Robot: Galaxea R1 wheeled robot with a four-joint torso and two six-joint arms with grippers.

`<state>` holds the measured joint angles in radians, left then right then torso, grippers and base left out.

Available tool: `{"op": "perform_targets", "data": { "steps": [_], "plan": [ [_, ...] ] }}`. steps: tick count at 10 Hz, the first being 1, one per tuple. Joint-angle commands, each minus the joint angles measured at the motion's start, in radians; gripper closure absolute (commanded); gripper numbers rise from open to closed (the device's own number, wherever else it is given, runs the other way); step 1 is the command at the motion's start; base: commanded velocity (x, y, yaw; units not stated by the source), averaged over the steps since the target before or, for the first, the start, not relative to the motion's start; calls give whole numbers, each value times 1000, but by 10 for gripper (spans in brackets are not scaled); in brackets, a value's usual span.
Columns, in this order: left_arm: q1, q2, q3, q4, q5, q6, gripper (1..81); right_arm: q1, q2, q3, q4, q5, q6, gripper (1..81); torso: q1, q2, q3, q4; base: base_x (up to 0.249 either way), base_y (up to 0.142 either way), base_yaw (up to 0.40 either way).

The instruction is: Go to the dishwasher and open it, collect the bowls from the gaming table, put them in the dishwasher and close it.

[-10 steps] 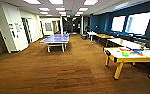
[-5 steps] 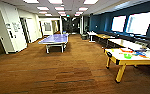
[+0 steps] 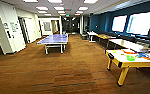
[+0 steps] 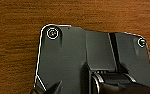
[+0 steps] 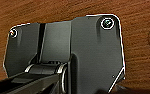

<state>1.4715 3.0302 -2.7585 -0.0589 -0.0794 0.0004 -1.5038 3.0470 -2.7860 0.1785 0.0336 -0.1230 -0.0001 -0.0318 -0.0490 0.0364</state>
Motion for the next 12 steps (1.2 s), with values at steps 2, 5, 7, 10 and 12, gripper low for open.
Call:
{"op": "perform_targets", "data": {
  "steps": [2, 5, 7, 10, 12],
  "plan": [
    [-58, 1, -3, 8, 46, 6, 10, 53, 0, 0, -2, -52, -3, 10, 0, 0, 0, 0, 227, -72, 0],
    [-59, 3, -3, 10, 47, 6, 10, 53, 0, -1, -2, -52, -3, 10, 0, 0, 0, 0, 228, -75, 0],
    [-59, 3, -3, 10, 47, 6, 10, 55, 0, -1, -2, -52, -3, 10, 0, 0, 0, 0, 228, -76, 0],
    [-59, 3, -3, 8, 47, 6, 10, 53, 0, -1, -1, -52, -3, 10, 0, 0, 0, 0, 228, -74, 0],
    [-59, 3, -3, 8, 47, 6, 10, 53, 0, 2, -1, -52, -3, 10, 0, 0, 0, 0, 228, 0, 0]
  ]
}}
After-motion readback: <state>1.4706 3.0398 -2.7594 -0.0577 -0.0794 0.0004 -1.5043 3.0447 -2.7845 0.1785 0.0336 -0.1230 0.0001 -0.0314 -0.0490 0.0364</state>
